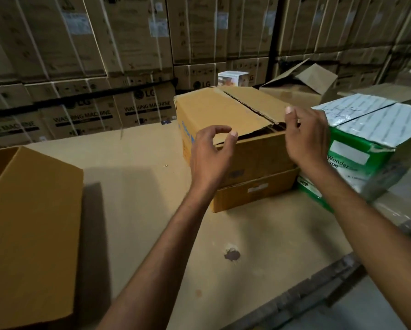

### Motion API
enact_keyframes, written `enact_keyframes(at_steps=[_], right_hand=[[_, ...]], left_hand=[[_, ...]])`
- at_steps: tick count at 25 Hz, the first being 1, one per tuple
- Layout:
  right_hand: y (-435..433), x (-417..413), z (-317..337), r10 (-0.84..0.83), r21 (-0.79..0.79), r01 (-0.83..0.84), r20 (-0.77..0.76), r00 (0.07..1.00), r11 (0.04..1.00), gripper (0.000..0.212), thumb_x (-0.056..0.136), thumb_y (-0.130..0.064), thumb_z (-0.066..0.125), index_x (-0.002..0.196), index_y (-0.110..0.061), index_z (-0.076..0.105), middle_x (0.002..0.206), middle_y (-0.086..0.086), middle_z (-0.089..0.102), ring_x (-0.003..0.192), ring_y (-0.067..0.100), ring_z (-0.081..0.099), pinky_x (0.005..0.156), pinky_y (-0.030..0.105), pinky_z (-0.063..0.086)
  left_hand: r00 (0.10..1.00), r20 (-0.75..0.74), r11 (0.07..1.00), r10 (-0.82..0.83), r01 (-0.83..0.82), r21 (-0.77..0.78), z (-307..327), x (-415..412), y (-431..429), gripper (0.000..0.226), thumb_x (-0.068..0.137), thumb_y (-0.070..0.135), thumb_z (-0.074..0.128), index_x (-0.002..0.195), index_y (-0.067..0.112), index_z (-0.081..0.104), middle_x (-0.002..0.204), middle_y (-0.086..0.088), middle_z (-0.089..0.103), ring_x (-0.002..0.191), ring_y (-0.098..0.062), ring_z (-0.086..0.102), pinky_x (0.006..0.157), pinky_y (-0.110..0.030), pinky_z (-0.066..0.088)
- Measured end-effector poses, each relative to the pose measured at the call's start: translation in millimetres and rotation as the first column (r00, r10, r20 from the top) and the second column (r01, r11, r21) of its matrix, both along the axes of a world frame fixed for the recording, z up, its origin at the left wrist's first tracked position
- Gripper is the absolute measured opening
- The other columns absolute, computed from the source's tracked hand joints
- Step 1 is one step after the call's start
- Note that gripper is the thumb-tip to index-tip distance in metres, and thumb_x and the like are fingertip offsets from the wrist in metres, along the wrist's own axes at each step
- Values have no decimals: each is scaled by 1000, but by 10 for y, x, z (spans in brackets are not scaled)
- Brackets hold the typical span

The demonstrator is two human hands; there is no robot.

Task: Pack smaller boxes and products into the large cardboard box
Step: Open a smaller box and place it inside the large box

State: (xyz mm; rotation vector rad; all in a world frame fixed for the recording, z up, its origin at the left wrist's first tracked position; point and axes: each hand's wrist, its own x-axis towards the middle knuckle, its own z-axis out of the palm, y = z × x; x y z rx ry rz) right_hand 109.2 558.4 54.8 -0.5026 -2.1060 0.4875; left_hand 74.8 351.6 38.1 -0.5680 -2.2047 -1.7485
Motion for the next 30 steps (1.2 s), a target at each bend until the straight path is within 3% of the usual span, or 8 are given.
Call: enact_keyframes(at_steps=[5,9,13,16,18,23,26,30], right_hand=[[485,-323,-150,22,-51,-6,314,949,999,42,109,-45,39,82,-21,62,87,8,56,100,31,52,77,38,37],[774,-439,-171,14,-70,6,278,960,998,21,94,-43,66,94,-23,73,108,7,68,115,34,52,82,40,43],[1078,-683,-62,-71,-99,140,506,859,985,59,89,-65,56,131,-24,59,144,14,50,136,35,36,109,52,27],[1266,-835,-12,-89,-139,228,639,764,964,93,82,-85,51,151,-22,43,157,18,39,147,39,26,117,60,16],[1281,-934,12,-94,-169,267,657,748,949,105,76,-91,52,154,-22,39,160,20,35,150,42,23,119,63,12],[1122,-959,25,-123,-168,266,582,804,949,103,72,-88,61,145,-16,51,151,23,45,142,43,35,117,61,21],[1096,-930,40,39,-341,190,565,824,921,109,70,-80,73,147,-8,48,151,20,49,137,41,46,109,52,39],[923,-872,-13,218,-494,92,533,817,865,115,66,-81,75,150,-9,44,151,17,49,133,38,51,105,50,47]], left_hand=[[986,39,973,162,-153,-175,17,-449,459,21,100,45,55,112,32,68,120,8,68,107,-12,59,102,-50,47],[977,18,943,212,-200,-266,-132,-673,473,16,96,36,63,109,31,71,113,10,64,116,-14,53,98,-51,51],[970,135,947,201,-157,-281,-125,-826,484,36,87,36,71,122,32,64,149,-1,38,138,-24,36,109,-53,42],[941,318,989,112,-76,-125,-122,-945,500,54,77,47,70,127,31,57,142,-4,42,121,-25,52,95,-47,55],[929,353,992,113,-86,-91,-138,-957,506,55,75,51,69,125,33,56,129,-1,53,109,-20,57,91,-46,57],[909,373,982,184,-185,-33,-84,-1012,331,47,81,42,82,121,29,60,115,3,58,102,-19,62,88,-46,59],[881,436,973,182,-226,50,-94,-1104,-72,47,80,37,85,121,28,62,121,-3,63,98,-19,66,83,-44,62],[870,484,994,100,-110,-8,-51,-1062,-402,79,80,39,86,146,29,44,133,-1,44,111,-24,57,73,-37,59]])
